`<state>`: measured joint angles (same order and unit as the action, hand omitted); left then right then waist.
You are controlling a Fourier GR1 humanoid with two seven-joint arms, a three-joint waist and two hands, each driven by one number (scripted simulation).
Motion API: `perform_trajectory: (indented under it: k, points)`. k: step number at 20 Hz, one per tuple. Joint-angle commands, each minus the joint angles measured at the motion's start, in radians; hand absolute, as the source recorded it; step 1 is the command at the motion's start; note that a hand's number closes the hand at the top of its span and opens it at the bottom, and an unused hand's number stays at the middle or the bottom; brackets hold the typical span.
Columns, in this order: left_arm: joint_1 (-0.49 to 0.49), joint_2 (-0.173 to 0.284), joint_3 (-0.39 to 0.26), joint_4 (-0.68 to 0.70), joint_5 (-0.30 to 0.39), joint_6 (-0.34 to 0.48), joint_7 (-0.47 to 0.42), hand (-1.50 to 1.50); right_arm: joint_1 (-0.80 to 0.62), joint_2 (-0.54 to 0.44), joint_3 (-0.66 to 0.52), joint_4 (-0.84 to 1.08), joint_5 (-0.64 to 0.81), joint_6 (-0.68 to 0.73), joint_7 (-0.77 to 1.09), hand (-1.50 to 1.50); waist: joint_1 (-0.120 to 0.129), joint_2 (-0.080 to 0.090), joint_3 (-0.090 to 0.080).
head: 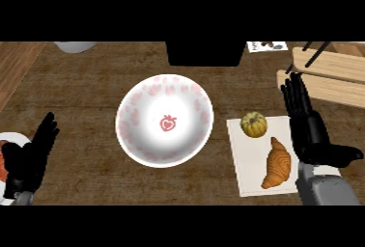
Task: Pick the croissant from the placemat and place it in the tiered shelf
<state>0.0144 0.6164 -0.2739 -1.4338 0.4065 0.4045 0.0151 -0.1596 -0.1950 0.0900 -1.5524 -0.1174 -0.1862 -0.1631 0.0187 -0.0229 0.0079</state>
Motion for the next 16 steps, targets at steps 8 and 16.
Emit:
perform_trajectory:
  k: [8, 16]
  points:
    - [0.058, -0.097, 0.001, 0.016, 0.115, -0.025, 0.096, 0.0, 0.344, -0.327, -0.267, 0.038, 0.366, -0.297, 0.259, 1.5, -0.159, 0.031, -0.025]
    - [-0.07, -0.116, 0.013, 0.116, 0.139, -0.153, 0.156, 0.0, 0.713, -0.274, -0.271, -0.463, 0.3, -0.206, 0.371, -1.5, -0.051, 0.021, -0.01]
